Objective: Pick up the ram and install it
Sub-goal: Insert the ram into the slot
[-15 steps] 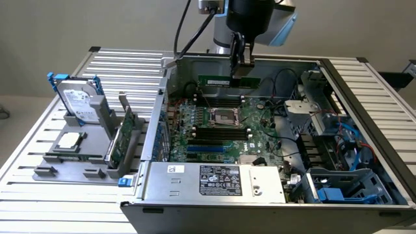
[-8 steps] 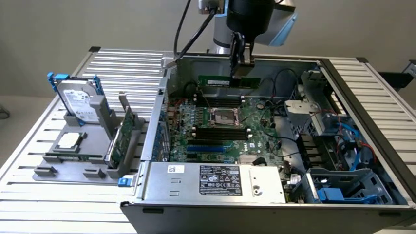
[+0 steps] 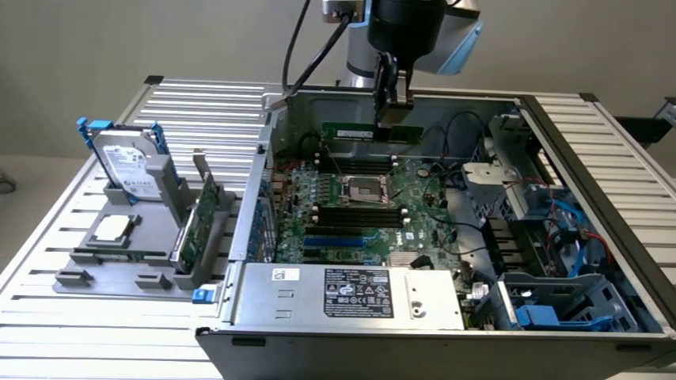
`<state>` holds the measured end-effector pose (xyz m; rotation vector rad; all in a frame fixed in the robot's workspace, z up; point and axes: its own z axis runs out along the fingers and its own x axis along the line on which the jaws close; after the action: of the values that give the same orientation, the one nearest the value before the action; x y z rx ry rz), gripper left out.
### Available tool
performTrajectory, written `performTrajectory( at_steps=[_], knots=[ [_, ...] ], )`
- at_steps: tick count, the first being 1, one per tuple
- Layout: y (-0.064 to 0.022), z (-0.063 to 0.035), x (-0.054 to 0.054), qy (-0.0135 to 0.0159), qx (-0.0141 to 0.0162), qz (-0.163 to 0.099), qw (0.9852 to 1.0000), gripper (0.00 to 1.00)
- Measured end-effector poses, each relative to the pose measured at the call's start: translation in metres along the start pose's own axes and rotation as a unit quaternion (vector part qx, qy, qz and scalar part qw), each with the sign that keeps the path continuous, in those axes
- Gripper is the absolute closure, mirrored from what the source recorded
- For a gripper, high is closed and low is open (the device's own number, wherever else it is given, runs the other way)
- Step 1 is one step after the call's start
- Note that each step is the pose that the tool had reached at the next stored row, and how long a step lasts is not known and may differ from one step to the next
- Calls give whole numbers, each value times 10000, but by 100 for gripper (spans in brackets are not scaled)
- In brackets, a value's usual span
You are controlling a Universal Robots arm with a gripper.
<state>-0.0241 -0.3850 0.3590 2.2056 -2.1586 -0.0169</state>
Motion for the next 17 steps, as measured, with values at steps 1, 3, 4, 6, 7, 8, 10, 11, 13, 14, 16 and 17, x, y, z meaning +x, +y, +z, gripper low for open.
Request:
performTrajectory(
  at_steps=[1,3,4,6,7,8,10,11,13,14,16,17],
  knots=[
    [1,7,15,0,0,0,10000,86],
    [4,42,60,-2,1,0,10000,86],
    [7,62,79,-2,1,0,10000,86],
    [12,98,112,-1,1,0,10000,86],
    [14,116,125,-1,1,0,10000,86],
    [17,134,132,-2,1,0,10000,86],
    [22,171,139,-7,2,-3,10000,86],
    [26,190,143,-8,2,-6,10000,86],
    [34,228,151,-10,2,-15,10000,86],
    [37,246,154,-9,2,-21,10000,86],
    [43,282,158,-9,4,-38,10000,86],
    [44,302,158,-9,8,-57,10000,86]
  ],
)
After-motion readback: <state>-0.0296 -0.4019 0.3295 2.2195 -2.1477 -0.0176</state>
